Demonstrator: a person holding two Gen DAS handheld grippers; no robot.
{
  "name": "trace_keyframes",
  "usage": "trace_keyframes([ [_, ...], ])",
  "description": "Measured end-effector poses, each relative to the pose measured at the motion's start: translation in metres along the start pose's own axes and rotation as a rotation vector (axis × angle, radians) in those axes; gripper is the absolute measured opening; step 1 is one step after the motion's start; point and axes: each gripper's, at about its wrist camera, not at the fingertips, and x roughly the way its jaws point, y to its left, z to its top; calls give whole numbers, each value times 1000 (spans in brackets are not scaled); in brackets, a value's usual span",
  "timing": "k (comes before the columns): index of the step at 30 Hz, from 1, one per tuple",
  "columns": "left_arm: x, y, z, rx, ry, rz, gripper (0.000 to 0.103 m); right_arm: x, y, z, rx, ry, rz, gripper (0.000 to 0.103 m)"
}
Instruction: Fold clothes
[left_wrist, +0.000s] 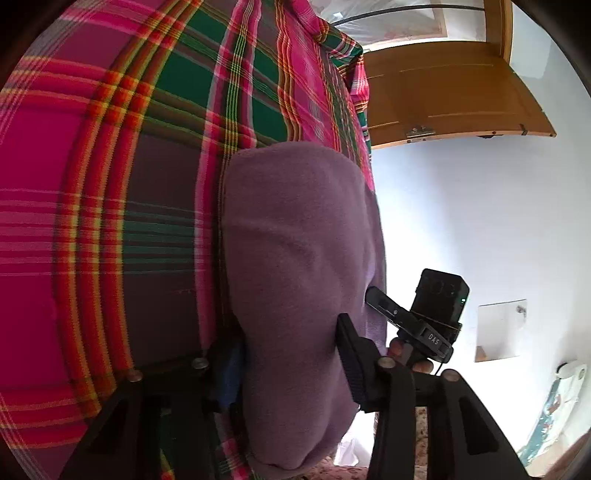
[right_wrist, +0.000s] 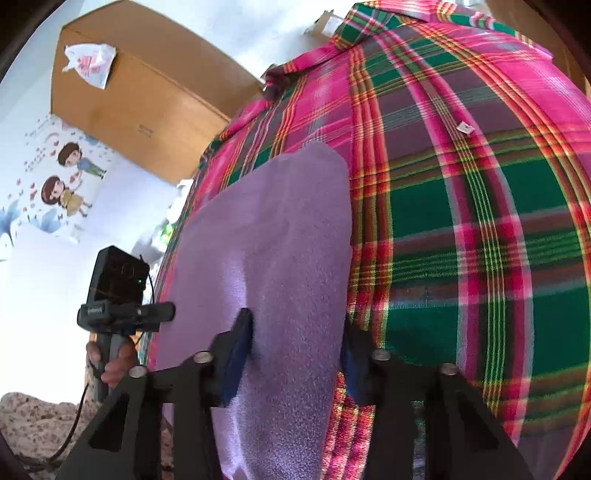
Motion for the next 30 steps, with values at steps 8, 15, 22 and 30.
trace_keyframes([
  [8, -9, -9, -7, 62, 3, 42, 41, -11, 14, -8, -10, -40, -37, 25],
  [15, -33, -12, -2, 81, -46, 37, 41, -12, 31, -3, -7, -61, -2, 24],
  [22, -69, 2, 9, 62, -108, 37, 41, 7, 57, 18, -20, -65, 36, 25],
  [30, -103, 22, 31, 20, -191, 64, 41, 54, 77, 46, -17, -28, 65, 24],
])
